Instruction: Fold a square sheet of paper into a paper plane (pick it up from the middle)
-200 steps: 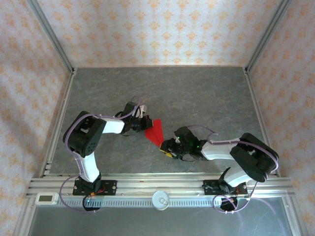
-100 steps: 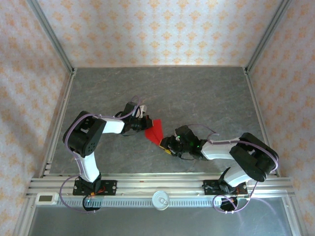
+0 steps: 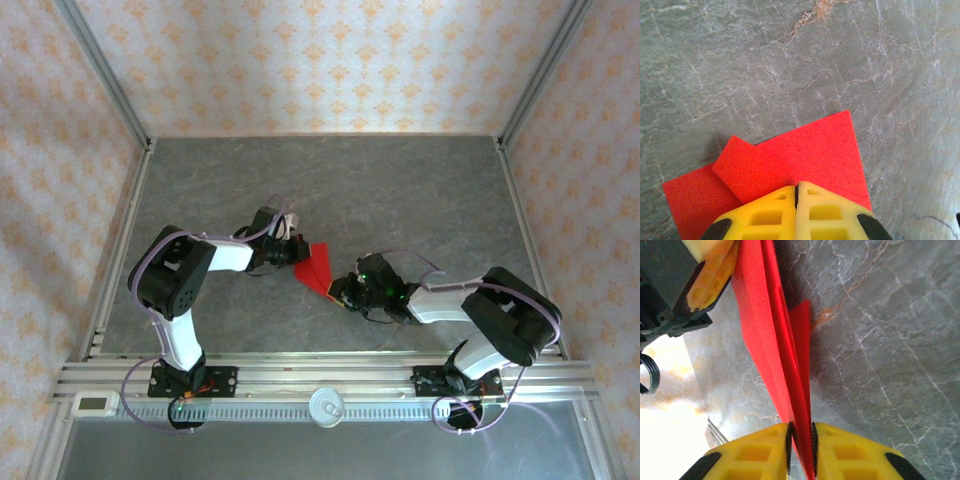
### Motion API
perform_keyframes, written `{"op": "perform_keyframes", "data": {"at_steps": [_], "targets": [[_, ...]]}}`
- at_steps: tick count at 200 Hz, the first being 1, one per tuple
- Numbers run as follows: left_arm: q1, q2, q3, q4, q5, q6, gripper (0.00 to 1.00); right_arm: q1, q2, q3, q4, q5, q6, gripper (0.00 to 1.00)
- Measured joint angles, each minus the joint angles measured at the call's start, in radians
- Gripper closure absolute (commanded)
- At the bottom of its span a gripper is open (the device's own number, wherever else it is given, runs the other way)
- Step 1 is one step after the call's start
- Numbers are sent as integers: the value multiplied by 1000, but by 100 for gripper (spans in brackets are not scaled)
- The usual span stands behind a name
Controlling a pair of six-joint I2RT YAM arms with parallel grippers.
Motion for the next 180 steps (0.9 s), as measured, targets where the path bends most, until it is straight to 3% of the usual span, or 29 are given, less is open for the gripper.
{"op": "perform_keyframes", "data": {"at_steps": [43, 86, 129, 180], "targets": [[0, -7, 14, -36, -3, 0, 87, 0, 0, 0, 2, -4, -36, 100], [0, -103, 12, -98, -13, -18, 58, 0, -68, 1, -92, 36, -155, 100], [0, -354, -3, -108, -66, -28, 50, 31, -219, 88, -364, 290, -383, 100], [8, -536, -105, -121, -191, -34, 46, 111, -219, 321, -710, 780, -534, 100]]}}
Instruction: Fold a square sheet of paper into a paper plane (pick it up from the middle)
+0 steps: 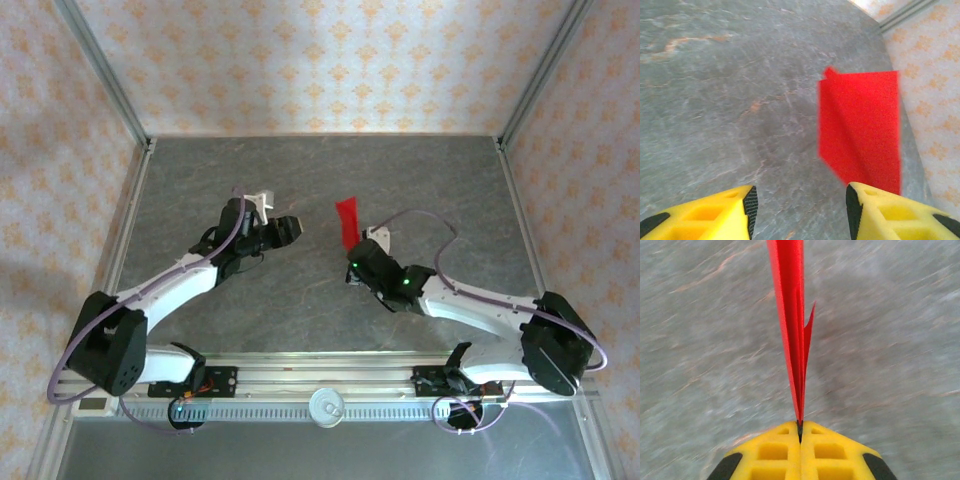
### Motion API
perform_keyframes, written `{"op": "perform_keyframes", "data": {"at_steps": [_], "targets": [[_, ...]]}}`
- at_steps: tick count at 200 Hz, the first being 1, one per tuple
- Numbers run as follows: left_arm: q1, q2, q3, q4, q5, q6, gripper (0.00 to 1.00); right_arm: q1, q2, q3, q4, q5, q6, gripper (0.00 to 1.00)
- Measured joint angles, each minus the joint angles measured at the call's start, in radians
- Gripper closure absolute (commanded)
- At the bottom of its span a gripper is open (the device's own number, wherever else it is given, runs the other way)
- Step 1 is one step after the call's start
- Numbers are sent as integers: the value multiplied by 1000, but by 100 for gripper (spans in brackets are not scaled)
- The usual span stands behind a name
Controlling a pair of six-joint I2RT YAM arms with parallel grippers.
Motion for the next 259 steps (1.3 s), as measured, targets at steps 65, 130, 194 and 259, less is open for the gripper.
{"op": "perform_keyframes", "data": {"at_steps": [65, 130, 194, 259], "targets": [[135, -133, -102, -37, -109, -51, 41, 138, 296, 161, -303, 318, -85, 100], [153, -146, -107, -54, -120, -56, 40, 264, 447, 238, -275, 156, -198, 60], [159, -113, -109, -52, -71, -57, 44, 31, 94, 45, 68, -235, -95, 68], [159, -31, -134, 3, 48, -101, 56, -262, 148, -152, 378, -680, 87, 95]]}}
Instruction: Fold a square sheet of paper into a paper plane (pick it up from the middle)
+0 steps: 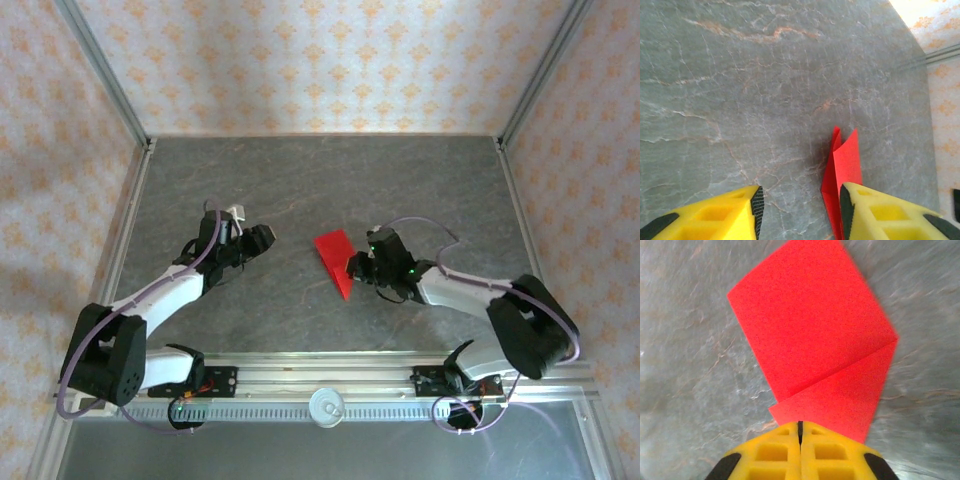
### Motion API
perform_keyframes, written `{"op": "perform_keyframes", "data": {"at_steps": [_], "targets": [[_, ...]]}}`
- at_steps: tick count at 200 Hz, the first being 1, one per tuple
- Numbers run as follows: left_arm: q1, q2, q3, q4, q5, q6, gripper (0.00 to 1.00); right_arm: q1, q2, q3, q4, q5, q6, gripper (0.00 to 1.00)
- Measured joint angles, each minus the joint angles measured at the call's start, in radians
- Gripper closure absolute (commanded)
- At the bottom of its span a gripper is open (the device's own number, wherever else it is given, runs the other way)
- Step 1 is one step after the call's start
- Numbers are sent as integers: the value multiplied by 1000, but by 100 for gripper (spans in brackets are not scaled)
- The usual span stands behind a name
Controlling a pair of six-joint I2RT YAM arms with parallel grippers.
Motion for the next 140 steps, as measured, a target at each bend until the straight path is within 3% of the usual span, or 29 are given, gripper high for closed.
{"op": "perform_keyframes", "data": {"at_steps": [57, 112, 140], "targets": [[0, 18, -19, 46, 63, -19, 62, -5, 182, 11, 69, -135, 71, 97], [-1, 52, -26, 90, 106, -39, 65, 0, 177, -71, 224, -119, 277, 96], [-9, 90, -26, 116, 128, -46, 70, 56, 160, -126, 316, -51, 422, 95]]}}
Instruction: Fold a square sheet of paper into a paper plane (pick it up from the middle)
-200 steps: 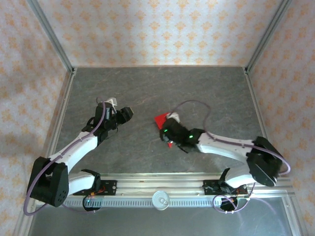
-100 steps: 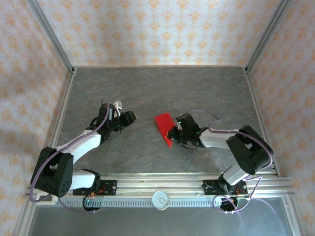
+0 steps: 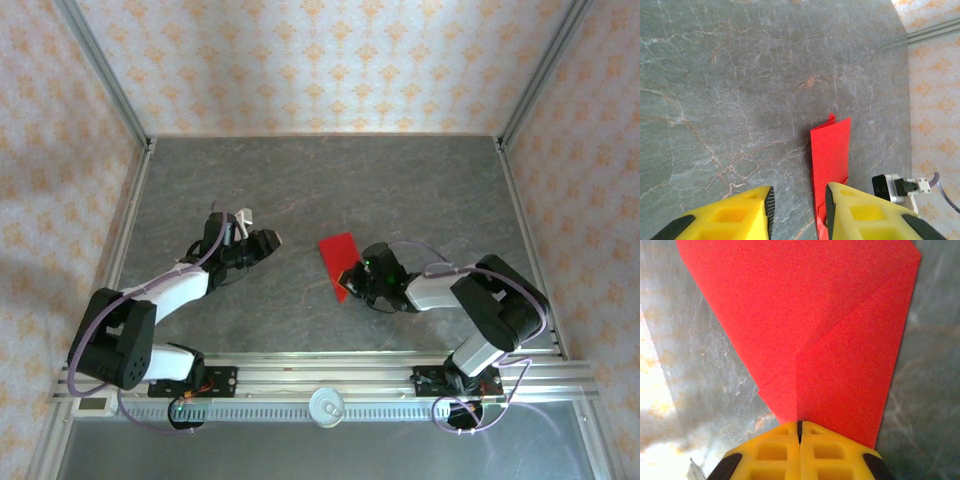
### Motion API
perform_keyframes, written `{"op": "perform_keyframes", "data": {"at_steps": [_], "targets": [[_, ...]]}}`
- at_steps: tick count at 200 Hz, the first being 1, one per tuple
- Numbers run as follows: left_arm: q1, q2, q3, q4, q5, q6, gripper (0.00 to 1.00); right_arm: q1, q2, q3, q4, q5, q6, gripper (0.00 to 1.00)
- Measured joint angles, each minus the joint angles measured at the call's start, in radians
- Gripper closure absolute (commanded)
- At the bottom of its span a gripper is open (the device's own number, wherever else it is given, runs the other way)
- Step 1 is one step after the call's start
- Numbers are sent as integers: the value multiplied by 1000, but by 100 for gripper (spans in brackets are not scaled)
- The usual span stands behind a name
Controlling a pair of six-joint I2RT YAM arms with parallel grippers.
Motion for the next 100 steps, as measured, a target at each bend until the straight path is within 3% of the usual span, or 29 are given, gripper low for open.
{"op": "perform_keyframes", "data": {"at_steps": [51, 74, 100], "targets": [[-56, 73, 6, 21, 36, -3, 74, 216, 0, -113, 242, 246, 373, 97], [-84, 93, 24, 31, 42, -3, 77, 244, 0, -111, 295, 335, 470, 96], [-113, 122, 54, 43, 62, -3, 81, 242, -14, -80, 292, 375, 469, 93]]}}
